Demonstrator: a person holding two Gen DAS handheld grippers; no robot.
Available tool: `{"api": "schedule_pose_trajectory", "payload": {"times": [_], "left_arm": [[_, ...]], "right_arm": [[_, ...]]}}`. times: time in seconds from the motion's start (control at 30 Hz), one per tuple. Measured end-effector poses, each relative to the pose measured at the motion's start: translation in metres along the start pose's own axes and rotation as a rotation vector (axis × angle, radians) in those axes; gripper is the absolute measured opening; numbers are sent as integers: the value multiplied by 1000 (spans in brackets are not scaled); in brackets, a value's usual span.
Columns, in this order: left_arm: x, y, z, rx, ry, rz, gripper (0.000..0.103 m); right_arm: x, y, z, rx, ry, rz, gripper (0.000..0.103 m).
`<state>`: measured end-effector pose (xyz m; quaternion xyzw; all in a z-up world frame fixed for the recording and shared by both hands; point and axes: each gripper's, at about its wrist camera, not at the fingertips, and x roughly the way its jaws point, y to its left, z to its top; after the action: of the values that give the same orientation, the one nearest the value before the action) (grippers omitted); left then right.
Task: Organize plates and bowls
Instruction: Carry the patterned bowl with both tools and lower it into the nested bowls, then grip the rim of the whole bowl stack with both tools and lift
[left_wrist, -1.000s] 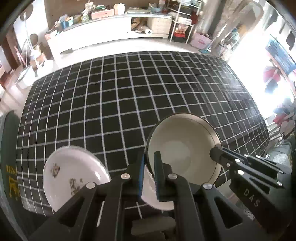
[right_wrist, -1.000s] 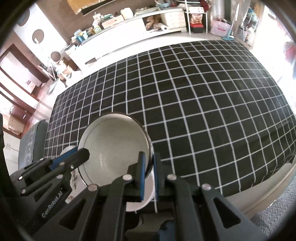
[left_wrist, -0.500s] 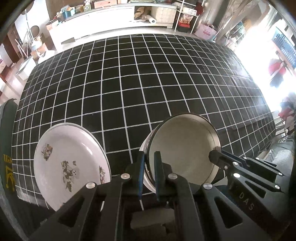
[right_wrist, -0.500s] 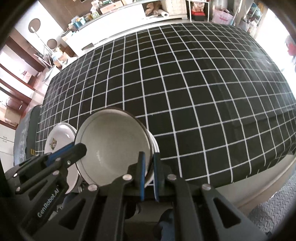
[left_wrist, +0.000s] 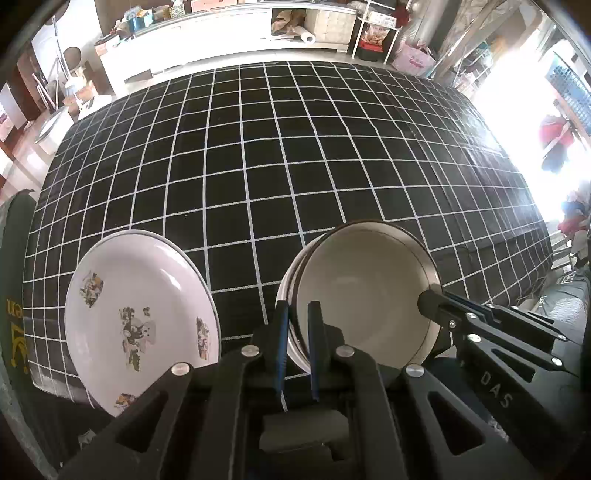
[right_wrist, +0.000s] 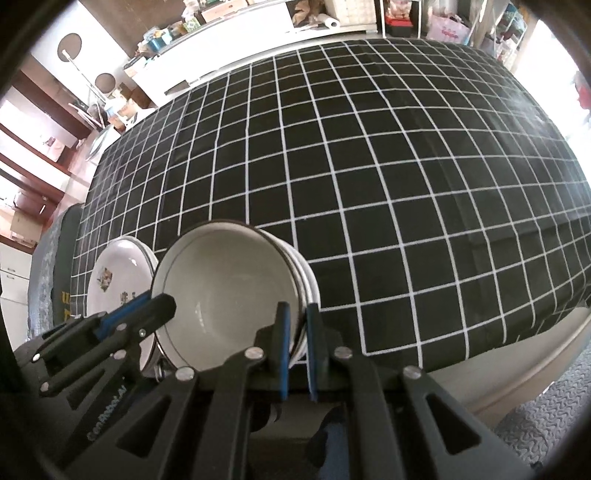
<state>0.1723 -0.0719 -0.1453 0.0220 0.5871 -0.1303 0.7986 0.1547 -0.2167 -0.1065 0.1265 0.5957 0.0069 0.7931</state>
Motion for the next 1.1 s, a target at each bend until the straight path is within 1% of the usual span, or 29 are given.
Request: {"api": "schedule_pose_trajectory", "payload": {"times": [0.1, 0.27, 0.33, 0.4, 0.43, 0.47, 0.5, 0.53, 0.57, 0.6, 0.63, 0.67, 0.7, 0.77, 0.9, 1.0, 1.1], "left_arm": [[0, 0, 0, -6, 5, -1, 7], [-3, 7, -3, -37, 0, -38, 9], [-10, 11, -2, -44, -11, -57, 18], [-17, 14, -1, -48, -31, -58, 23], [-20, 16, 0, -50, -38, -60, 27], [-23, 18, 0, -54, -42, -66, 30], [-26, 19, 1, -55, -44, -71, 33], [-28, 20, 1, -54, -46, -76, 35], [-30, 21, 1, -54, -48, -80, 36], [-31, 22, 1, -53, -51, -87, 40], [-32, 24, 2, -51, -56, -103, 44], [-31, 26, 2, -48, -58, -121, 47], [-31, 27, 1, -42, -56, -136, 51], [-24, 27, -2, -29, -44, -159, 52], [-6, 28, -7, -36, -14, -158, 52], [10, 32, -8, -51, 17, -185, 52], [25, 33, -11, -52, 46, -209, 52]], "right_arm": [[0, 1, 0, -4, 2, 0, 11], [-6, 0, -1, -13, -11, 16, 12], [-13, 0, 0, -25, -30, 18, 12], [-21, -2, 2, -28, -49, 14, 14], [-24, -3, 2, -25, -55, 12, 15], [-28, -5, 3, -19, -65, 13, 19], [-30, -7, 3, -15, -70, 15, 25], [-33, -9, 3, -9, -76, 20, 30], [-35, -11, 3, -6, -79, 25, 40], [-37, -13, 3, 0, -84, 32, 51], [-38, -16, 2, 11, -89, 37, 55], [-39, -19, 1, 26, -94, 43, 62], [-39, -21, 1, 37, -95, 48, 65], [-36, -23, 1, 51, -86, 62, 66], [-21, -22, 3, 59, -50, 70, 66], [-5, -21, 4, 76, -6, 102, 67], [11, -18, 6, 90, 27, 116, 67]]}}
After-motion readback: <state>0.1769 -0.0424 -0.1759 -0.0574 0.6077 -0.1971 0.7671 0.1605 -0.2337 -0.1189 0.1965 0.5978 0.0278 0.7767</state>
